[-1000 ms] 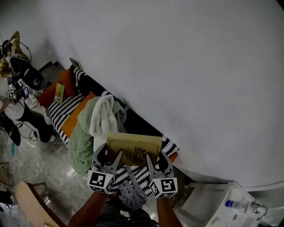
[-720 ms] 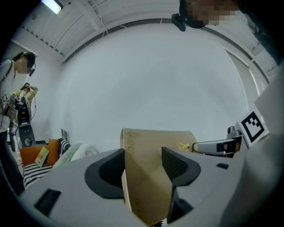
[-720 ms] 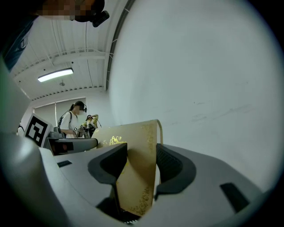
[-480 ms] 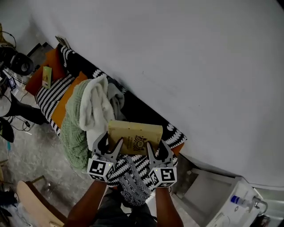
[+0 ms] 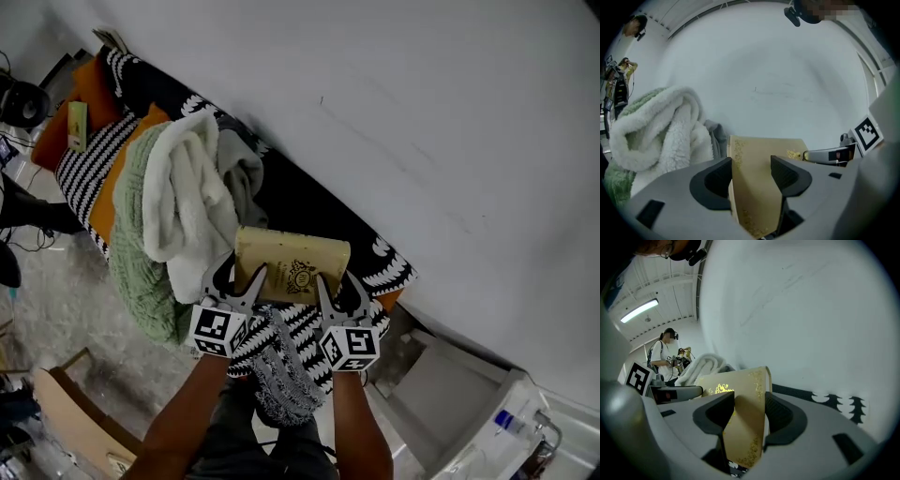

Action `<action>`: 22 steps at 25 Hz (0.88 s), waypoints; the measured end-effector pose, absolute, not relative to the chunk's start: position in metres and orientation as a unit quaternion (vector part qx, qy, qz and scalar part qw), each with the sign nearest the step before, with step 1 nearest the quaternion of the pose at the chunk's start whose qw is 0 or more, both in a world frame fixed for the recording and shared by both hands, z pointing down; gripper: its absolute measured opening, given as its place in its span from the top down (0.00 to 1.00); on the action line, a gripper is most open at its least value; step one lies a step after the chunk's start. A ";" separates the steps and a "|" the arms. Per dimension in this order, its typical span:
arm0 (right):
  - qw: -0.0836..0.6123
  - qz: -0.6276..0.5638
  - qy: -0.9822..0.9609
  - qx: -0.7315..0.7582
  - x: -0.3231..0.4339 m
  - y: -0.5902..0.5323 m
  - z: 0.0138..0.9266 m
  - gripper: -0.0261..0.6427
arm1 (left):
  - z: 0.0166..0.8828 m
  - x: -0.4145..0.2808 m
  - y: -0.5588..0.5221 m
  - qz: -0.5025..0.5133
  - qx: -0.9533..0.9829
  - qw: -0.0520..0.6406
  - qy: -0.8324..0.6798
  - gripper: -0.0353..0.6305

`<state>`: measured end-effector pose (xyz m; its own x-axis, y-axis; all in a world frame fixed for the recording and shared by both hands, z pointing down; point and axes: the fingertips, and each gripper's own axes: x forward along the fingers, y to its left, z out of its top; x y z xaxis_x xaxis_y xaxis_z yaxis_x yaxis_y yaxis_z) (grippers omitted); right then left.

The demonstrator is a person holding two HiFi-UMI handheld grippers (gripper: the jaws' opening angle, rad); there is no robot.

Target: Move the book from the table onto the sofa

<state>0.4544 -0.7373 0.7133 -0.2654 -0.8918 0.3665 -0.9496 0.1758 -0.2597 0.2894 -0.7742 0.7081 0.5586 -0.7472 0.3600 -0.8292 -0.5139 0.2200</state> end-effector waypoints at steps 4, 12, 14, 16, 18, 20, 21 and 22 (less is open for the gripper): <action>0.078 0.245 -0.759 0.598 0.455 -0.745 0.754 0.64 | 0.747 0.290 -0.782 0.130 0.857 0.201 -0.456 0.58; 0.098 0.290 -0.743 0.596 0.457 -0.748 0.829 0.64 | 0.823 0.292 -0.785 0.162 0.845 0.235 -0.453 0.58; 0.105 0.302 -0.740 0.592 0.455 -0.746 0.849 0.64 | 0.843 0.290 -0.783 0.171 0.840 0.244 -0.453 0.58; 0.112 0.312 -0.737 0.589 0.454 -0.742 0.867 0.64 | 0.860 0.289 -0.779 0.180 0.837 0.251 -0.452 0.58; 0.117 0.322 -0.733 0.587 0.453 -0.737 0.883 0.64 | 0.876 0.289 -0.775 0.192 0.834 0.254 -0.451 0.58; 0.122 0.333 -0.729 0.586 0.452 -0.733 0.899 0.64 | 0.890 0.289 -0.771 0.203 0.832 0.257 -0.448 0.58; 0.124 0.338 -0.727 0.585 0.452 -0.731 0.906 0.64 | 0.898 0.289 -0.770 0.208 0.831 0.259 -0.446 0.58; 0.125 0.343 -0.724 0.585 0.452 -0.729 0.913 0.64 | 0.904 0.288 -0.769 0.213 0.830 0.261 -0.445 0.58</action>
